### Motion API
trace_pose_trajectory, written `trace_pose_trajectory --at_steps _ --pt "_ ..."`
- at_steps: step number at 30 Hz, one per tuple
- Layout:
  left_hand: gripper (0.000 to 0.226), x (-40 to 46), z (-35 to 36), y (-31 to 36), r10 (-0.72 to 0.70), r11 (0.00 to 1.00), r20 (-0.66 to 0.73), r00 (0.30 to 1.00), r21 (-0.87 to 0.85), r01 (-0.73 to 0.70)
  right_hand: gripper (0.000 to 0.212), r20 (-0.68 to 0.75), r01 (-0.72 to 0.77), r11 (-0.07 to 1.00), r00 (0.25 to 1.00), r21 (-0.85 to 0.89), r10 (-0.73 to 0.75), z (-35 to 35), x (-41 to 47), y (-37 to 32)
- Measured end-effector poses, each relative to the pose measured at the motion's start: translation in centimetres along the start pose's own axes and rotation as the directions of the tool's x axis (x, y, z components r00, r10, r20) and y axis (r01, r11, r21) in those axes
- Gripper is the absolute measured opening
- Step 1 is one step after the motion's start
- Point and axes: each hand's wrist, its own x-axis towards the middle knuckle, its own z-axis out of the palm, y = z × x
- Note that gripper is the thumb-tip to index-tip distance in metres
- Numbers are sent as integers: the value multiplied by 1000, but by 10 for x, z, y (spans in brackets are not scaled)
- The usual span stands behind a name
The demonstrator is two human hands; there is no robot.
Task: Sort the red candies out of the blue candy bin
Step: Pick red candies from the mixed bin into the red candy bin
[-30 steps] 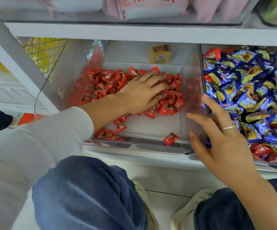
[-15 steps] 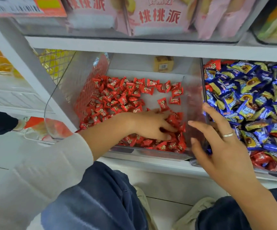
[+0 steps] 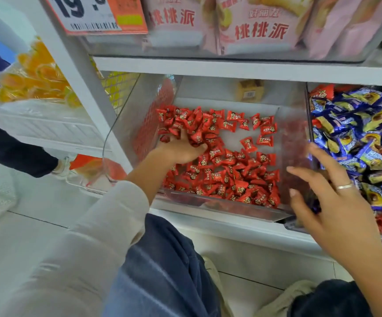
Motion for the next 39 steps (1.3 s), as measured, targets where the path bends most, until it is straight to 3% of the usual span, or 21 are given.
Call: trace_pose_trajectory --at_steps 4,6,9,11,13,16,18,20,22,24,27,29,33,35,37,39 --pt "70 -16 14 38 359 927 154 921 57 -371 37 -5 7 1000 1000 -6 -7 -1 1 -1" --pt "62 -25 14 44 417 885 198 887 132 -445 37 -3 3 1000 1000 -8 -3 -1 1 -1" --pt "51 -44 -9 30 496 860 117 861 69 -505 38 7 -4 1000 1000 0 4 -1 1 -1" --pt "47 -44 -36 3 412 908 19 911 72 -412 38 21 -1 1000 1000 1 1 -2 1 -1" --pt "48 -34 -54 -28 233 941 18 972 250 -230 37 35 5 1000 999 -2 -5 -3 1 -2" --pt "54 -27 -50 -48 -17 907 285 958 409 -105 37 49 -4 1000 999 -6 4 -4 1 -2" --pt "59 -29 -33 -44 -70 884 321 945 459 -90 34 49 -13 1000 999 0 13 -4 1 -3" --pt "54 -27 -20 -40 -4 861 232 973 496 -114 33 45 -13 1000 999 7 13 -2 0 -2" --pt "49 -22 -18 -34 127 946 140 982 281 -162 34 47 -13 1000 999 4 13 -2 -1 0" --pt "49 -25 -25 -23 237 968 -47 970 92 -232 37 51 -5 1000 999 14 4 -1 -2 1" --pt "55 -45 -36 13 365 919 -211 907 240 -314 44 49 7 995 999 104 -12 -5 -3 5" --pt "55 -71 -33 43 455 889 -216 864 163 -427 49 81 1 989 997 145 -13 -11 -5 7" --pt "51 -121 -2 96 628 775 -64 775 -36 -631 48 83 23 997 996 70 -29 -31 -10 14" --pt "32 -128 13 115 643 736 -309 701 -2 -677 44 61 45 998 997 47 -48 -45 -16 21" --pt "17 -134 18 130 584 711 -584 564 32 -702 40 44 38 999 998 11 -38 -65 -25 31" --pt "11 -141 18 145 593 658 -661 459 70 -750 37 57 4 999 998 -52 -1 -91 -33 46"
